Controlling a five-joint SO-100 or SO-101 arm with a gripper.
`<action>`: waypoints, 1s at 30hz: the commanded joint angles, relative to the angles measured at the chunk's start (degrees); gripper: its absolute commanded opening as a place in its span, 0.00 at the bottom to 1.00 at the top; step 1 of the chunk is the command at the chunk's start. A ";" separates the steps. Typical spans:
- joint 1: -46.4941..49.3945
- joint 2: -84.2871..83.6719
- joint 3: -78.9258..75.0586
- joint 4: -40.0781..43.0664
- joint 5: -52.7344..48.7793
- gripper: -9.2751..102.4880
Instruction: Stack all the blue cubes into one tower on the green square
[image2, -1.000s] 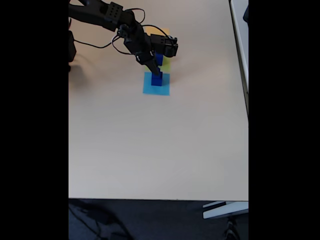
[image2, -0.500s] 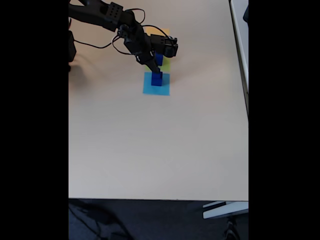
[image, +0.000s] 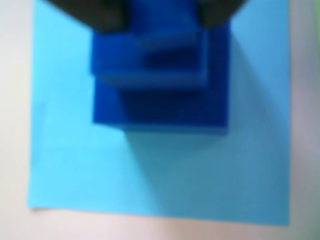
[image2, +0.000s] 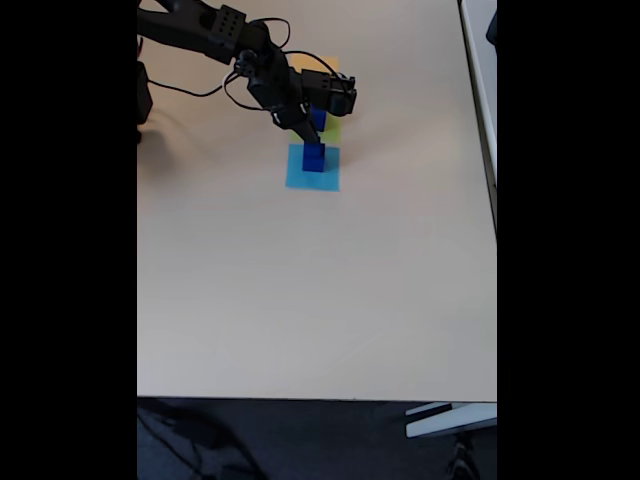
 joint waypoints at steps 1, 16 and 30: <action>0.70 0.62 -4.13 -1.23 -0.53 0.11; -2.55 2.29 -10.81 6.59 2.81 0.11; -11.43 0.53 -12.57 9.67 20.30 0.12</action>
